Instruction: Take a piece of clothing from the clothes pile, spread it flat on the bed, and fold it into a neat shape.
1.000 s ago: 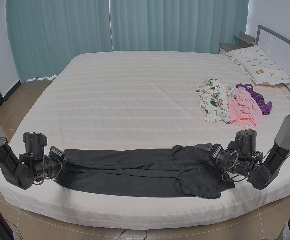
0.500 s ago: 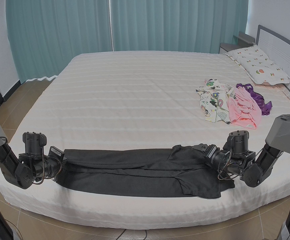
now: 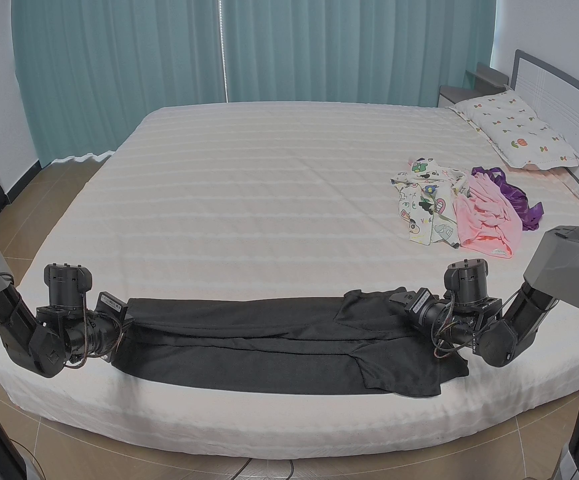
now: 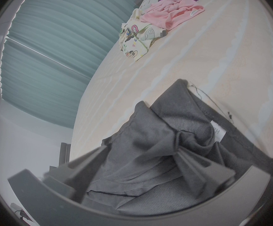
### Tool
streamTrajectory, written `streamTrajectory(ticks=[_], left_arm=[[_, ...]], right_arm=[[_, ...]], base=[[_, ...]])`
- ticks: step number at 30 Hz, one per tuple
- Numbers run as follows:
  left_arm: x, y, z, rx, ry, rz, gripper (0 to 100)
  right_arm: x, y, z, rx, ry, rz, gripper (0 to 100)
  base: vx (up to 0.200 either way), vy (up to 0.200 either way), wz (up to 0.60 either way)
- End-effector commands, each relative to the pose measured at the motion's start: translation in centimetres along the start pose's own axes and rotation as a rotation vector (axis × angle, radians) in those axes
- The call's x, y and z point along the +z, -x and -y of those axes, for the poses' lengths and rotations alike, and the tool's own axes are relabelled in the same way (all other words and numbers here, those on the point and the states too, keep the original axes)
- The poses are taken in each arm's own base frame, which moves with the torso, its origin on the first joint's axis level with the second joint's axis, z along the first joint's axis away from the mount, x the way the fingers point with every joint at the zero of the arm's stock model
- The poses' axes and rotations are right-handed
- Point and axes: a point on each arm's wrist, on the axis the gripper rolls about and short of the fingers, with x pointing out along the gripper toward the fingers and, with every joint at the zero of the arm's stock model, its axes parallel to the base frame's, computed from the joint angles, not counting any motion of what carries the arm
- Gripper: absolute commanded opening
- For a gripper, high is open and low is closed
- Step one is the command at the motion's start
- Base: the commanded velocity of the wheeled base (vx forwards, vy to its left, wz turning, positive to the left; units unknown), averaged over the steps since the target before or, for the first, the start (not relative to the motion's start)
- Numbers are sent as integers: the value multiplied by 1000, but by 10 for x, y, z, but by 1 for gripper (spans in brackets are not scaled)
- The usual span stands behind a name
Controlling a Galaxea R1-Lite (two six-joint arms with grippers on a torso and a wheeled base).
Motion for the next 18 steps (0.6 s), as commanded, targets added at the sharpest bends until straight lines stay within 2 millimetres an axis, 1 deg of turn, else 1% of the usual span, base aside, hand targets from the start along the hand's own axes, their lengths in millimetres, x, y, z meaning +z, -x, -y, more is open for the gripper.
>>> streamTrajectory(ticks=[1, 5, 7, 13, 14, 18], left_arm=[[1, 0, 1, -6, 0, 2, 0], [1, 0, 4, -15, -2, 3, 0], [3, 0, 8, -31, -3, 9, 0], [6, 4, 13, -52, -9, 30, 0], [10, 4, 18, -70, -11, 44, 0], [20, -3, 37, -128, -42, 68, 0]], right_arm=[[1, 4, -5, 4, 2, 12, 0], [3, 15, -15, 19, -6, 14, 0], [6, 15, -18, 20, -35, 19, 0], [12, 15, -19, 25, -44, 36, 0], [18, 15, -20, 37, -52, 53, 0], [25, 13, -26, 58, -54, 74, 0]], base=[[0, 0, 0], [0, 0, 0], [0, 0, 0], [0, 0, 0], [0, 0, 0], [0, 0, 0]])
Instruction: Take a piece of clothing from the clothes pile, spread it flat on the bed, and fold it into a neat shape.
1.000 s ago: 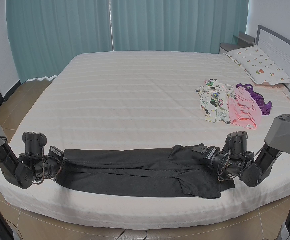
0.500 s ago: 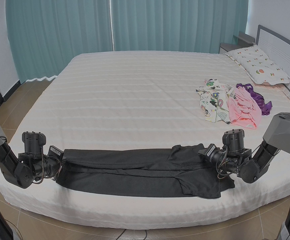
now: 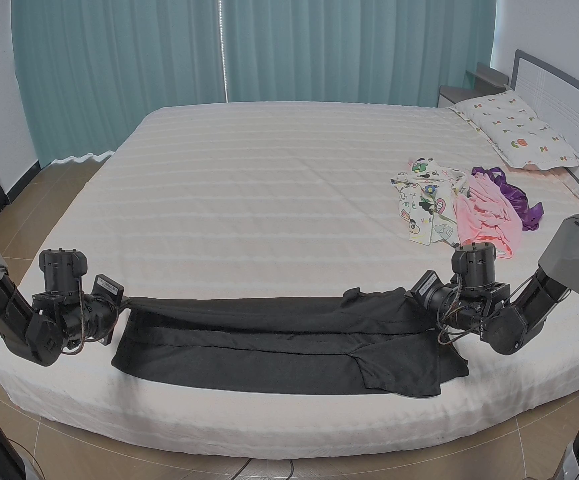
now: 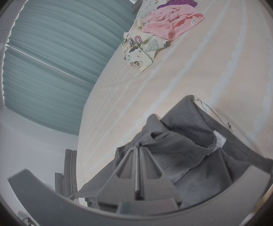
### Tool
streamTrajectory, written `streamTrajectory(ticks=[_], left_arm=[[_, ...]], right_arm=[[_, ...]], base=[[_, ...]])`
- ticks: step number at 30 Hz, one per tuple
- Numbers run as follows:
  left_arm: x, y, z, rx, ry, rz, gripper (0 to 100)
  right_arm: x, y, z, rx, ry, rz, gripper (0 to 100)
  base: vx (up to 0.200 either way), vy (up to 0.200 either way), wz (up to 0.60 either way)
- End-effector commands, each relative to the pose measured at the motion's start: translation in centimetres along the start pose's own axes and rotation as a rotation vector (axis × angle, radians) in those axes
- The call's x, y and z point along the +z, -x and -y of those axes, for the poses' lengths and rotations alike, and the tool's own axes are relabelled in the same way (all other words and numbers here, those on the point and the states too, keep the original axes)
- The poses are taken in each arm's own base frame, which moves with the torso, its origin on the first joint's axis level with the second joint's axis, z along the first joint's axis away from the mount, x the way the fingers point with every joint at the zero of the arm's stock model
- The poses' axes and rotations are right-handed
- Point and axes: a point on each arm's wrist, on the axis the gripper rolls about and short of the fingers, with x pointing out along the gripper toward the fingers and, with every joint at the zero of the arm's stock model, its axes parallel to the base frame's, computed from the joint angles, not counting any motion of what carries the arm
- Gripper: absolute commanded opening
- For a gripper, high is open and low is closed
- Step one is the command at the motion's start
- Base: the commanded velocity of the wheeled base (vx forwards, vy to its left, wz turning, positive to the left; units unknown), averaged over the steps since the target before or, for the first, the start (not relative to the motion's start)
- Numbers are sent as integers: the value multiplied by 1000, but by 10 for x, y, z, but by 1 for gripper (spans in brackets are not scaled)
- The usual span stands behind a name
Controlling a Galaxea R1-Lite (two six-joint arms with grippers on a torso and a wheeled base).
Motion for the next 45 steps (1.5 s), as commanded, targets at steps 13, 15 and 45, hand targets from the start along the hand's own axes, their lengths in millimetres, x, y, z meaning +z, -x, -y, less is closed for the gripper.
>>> streamTrajectory(ticks=[13, 15, 45], left_arm=[[22, -37, 45, -150, -84, 67, 0], [19, -41, 32, -107, -80, 57, 0], [39, -44, 44, -219, -85, 131, 0]], right_arm=[[14, 1, -14, 87, -1, 97, 0], [9, 2, -6, 62, 6, 84, 0], [24, -18, -27, 214, 310, 269, 0]], base=[[0, 0, 0], [0, 0, 0], [0, 0, 0]])
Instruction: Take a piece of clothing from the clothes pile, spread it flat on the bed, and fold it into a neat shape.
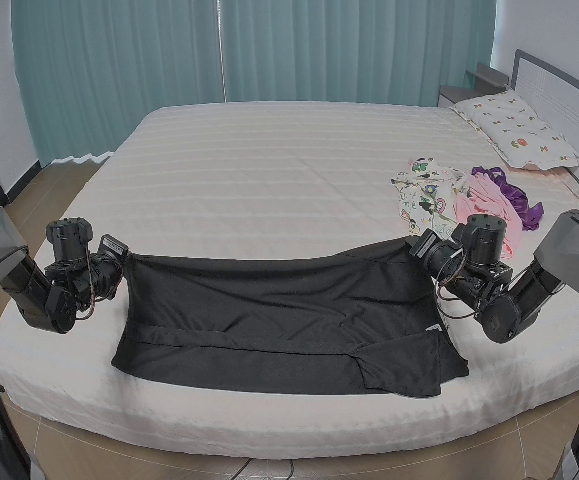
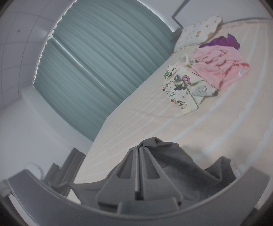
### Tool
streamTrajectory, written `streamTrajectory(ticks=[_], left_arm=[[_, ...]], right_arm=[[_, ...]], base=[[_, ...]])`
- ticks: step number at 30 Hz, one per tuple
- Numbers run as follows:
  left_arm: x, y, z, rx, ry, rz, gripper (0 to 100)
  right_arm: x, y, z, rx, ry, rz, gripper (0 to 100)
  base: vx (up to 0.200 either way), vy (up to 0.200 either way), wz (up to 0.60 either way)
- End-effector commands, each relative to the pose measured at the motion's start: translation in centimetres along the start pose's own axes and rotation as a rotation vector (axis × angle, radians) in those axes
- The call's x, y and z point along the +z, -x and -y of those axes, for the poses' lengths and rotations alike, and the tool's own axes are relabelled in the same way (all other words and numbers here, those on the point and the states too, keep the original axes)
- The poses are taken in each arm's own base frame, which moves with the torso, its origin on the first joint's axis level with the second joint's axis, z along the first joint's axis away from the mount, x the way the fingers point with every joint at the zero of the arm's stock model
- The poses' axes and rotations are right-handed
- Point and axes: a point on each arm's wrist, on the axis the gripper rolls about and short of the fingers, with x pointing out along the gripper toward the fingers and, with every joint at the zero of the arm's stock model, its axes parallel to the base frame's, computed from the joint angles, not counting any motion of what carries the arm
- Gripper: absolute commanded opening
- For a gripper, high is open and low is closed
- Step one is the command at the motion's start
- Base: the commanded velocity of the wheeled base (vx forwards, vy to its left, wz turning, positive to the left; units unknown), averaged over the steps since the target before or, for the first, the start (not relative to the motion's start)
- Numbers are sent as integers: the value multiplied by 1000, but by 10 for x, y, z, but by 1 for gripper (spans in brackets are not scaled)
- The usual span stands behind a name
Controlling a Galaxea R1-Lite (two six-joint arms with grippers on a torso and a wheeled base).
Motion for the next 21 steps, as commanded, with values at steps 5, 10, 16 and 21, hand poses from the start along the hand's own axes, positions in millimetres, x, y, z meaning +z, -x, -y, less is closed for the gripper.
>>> streamTrajectory(ticks=[5, 10, 16, 21], left_arm=[[9, 10, 13, -42, 6, 30, 0], [12, 16, 19, -62, 4, 38, 0], [10, 15, 16, -50, -1, 32, 0], [13, 15, 14, -46, -2, 40, 0]], right_arm=[[-10, -8, 16, -63, 67, 61, 0], [1, -9, 23, -55, 54, 133, 0], [4, -8, 21, -36, 46, 154, 0], [6, -2, 18, -1, 50, 176, 0]], base=[[0, 0, 0], [0, 0, 0], [0, 0, 0], [0, 0, 0]])
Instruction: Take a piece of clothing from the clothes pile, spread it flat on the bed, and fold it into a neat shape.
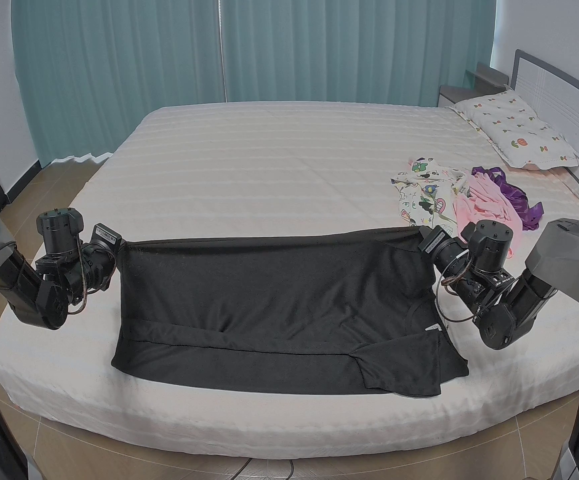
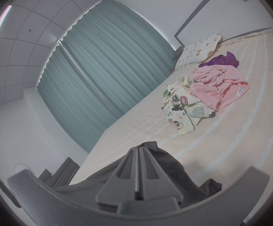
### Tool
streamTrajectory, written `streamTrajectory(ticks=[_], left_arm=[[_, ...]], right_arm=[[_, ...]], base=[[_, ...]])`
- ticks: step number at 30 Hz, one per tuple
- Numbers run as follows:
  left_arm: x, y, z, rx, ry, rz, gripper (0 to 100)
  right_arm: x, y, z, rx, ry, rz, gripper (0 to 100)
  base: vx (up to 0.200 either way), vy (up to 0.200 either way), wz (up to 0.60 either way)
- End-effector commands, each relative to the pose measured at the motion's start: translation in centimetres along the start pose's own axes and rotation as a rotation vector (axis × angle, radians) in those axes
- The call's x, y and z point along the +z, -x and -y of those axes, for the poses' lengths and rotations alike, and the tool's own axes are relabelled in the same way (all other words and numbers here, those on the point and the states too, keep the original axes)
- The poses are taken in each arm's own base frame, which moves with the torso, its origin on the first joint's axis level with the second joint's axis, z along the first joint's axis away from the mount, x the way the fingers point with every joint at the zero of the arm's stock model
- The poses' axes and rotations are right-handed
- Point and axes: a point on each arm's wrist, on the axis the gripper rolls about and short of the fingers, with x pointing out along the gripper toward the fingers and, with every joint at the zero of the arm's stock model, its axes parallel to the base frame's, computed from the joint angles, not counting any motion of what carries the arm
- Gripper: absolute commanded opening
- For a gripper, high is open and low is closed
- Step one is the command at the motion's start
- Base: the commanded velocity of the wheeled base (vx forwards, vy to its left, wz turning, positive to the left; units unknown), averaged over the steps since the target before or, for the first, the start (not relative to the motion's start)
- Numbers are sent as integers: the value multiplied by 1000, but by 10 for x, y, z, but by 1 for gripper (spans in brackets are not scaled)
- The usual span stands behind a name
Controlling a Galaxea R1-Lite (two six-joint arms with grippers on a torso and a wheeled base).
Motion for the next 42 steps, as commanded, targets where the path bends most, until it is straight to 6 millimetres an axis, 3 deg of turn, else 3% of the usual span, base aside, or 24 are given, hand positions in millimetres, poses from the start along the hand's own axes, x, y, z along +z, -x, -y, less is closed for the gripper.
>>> streamTrajectory(ticks=[1, 10, 13, 25, 33, 42], left_arm=[[5, 1, 0, -1, 2, 14, 0], [-2, -7, -19, 56, -16, -21, 0], [-11, -1, -36, 101, -57, -84, 0], [-33, 22, -73, 229, -143, -202, 0], [-44, 17, -88, 271, -153, -242, 0], [-48, 20, -93, 298, -150, -258, 0]], right_arm=[[-1, 5, 0, 6, 3, -11, 0], [-13, 22, 14, -36, 23, -108, 0], [-23, 35, 24, -65, 38, -177, 0], [-47, 74, 47, -135, 99, -352, 0], [-64, 78, 59, -169, 107, -407, 0], [-63, 80, 62, -181, 106, -405, 0]], base=[[0, 0, 0], [0, 0, 0], [0, 0, 0], [0, 0, 0], [0, 0, 0], [0, 0, 0]])
